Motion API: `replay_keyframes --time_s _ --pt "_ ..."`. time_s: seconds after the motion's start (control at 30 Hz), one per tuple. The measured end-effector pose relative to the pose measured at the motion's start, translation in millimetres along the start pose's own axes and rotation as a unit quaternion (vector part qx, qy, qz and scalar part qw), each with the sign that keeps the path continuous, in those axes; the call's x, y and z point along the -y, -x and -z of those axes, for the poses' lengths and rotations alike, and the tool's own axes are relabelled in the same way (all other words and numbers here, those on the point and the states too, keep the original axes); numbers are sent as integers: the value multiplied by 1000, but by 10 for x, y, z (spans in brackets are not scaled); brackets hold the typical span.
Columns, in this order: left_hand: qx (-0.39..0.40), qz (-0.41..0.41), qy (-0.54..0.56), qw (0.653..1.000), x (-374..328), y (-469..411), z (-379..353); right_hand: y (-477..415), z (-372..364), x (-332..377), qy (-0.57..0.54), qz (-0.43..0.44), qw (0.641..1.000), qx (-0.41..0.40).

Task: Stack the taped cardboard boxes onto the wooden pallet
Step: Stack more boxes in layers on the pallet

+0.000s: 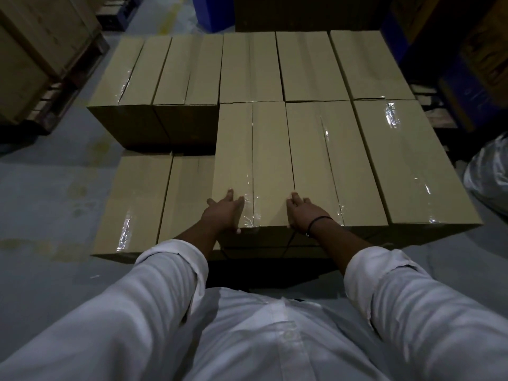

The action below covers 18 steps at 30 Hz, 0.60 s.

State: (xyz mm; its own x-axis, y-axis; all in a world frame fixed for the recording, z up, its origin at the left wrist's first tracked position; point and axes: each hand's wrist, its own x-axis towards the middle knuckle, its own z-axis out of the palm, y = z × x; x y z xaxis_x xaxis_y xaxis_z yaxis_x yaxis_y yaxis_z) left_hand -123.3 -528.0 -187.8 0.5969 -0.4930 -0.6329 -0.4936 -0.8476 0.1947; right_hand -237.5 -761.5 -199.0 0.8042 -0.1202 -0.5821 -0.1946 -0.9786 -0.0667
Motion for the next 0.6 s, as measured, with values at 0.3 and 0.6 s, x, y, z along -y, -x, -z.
replay_keyframes --time_s 0.3,0.6 --pt "-6 0 11 1000 -53 65 2 23 -14 3 -12 -7 1000 -8" --pt "-2 -2 26 1000 -112 193 -13 230 -113 26 -41 6 999 -31"
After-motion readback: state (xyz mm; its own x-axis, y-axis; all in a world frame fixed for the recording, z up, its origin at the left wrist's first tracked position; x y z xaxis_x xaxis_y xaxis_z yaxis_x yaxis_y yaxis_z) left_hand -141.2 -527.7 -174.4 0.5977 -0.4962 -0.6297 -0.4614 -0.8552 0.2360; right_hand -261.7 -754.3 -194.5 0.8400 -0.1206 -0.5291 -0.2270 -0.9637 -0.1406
